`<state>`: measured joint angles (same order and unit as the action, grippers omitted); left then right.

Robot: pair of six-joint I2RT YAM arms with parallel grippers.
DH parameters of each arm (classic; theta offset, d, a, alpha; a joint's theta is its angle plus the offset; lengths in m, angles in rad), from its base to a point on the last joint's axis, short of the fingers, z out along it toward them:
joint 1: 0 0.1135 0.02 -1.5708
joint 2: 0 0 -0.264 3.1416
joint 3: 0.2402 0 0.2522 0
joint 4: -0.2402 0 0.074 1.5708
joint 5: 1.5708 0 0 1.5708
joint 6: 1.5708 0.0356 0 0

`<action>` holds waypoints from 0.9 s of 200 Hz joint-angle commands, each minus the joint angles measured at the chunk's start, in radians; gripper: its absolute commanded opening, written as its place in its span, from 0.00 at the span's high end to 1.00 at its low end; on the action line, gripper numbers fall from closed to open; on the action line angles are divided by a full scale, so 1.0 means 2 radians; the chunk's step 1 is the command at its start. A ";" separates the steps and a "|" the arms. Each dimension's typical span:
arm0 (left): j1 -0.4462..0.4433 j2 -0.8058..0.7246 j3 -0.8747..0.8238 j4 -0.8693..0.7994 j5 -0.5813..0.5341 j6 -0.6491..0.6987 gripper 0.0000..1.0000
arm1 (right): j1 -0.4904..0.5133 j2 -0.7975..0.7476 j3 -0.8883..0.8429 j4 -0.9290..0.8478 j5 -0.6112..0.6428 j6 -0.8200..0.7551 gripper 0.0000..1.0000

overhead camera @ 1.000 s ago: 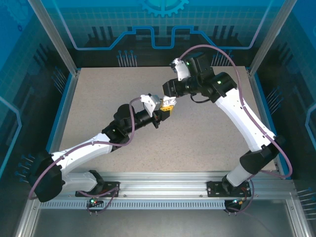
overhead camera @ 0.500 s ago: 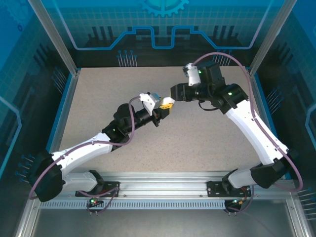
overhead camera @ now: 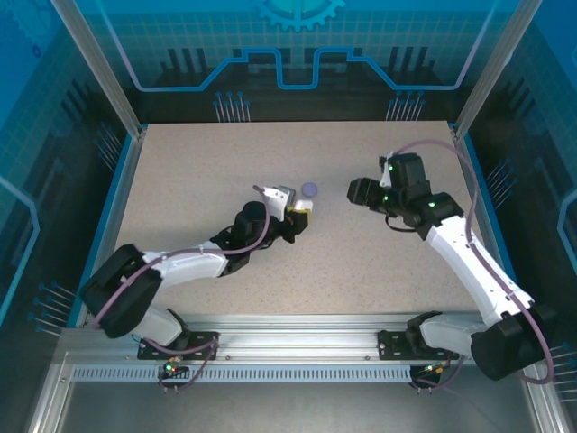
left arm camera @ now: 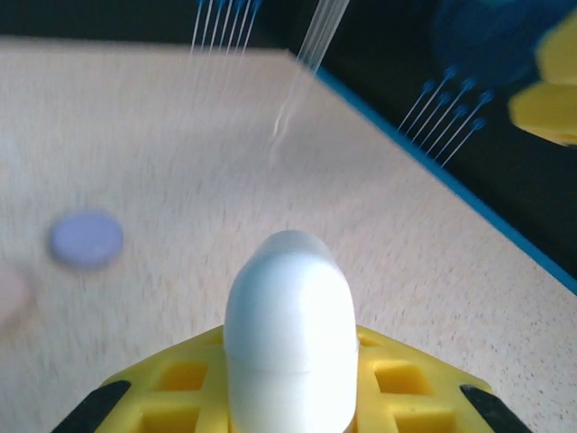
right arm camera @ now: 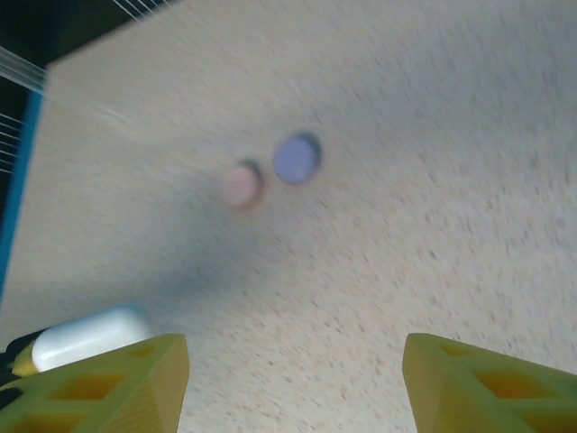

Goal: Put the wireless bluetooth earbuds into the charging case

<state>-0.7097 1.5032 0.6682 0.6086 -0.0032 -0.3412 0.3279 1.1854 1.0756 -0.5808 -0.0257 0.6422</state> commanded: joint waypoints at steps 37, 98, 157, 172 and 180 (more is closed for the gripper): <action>0.003 0.130 0.029 0.009 0.018 -0.191 1.00 | -0.001 -0.021 -0.055 0.033 0.030 0.027 0.36; 0.013 0.220 0.113 -0.059 0.060 -0.242 0.96 | -0.001 -0.028 -0.055 0.025 0.036 0.021 0.35; 0.043 0.208 0.107 -0.119 0.067 -0.250 0.49 | 0.000 -0.038 -0.051 0.017 0.039 0.017 0.35; 0.051 0.197 0.100 -0.127 0.070 -0.248 0.39 | -0.002 -0.041 -0.049 0.013 0.040 0.017 0.34; 0.055 0.188 0.095 -0.133 0.068 -0.246 0.35 | -0.001 -0.043 -0.048 0.013 0.040 0.016 0.34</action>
<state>-0.6430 1.9137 0.8894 0.4747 0.1516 -0.8398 0.3279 1.1217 0.9699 -0.5457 0.0380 0.6807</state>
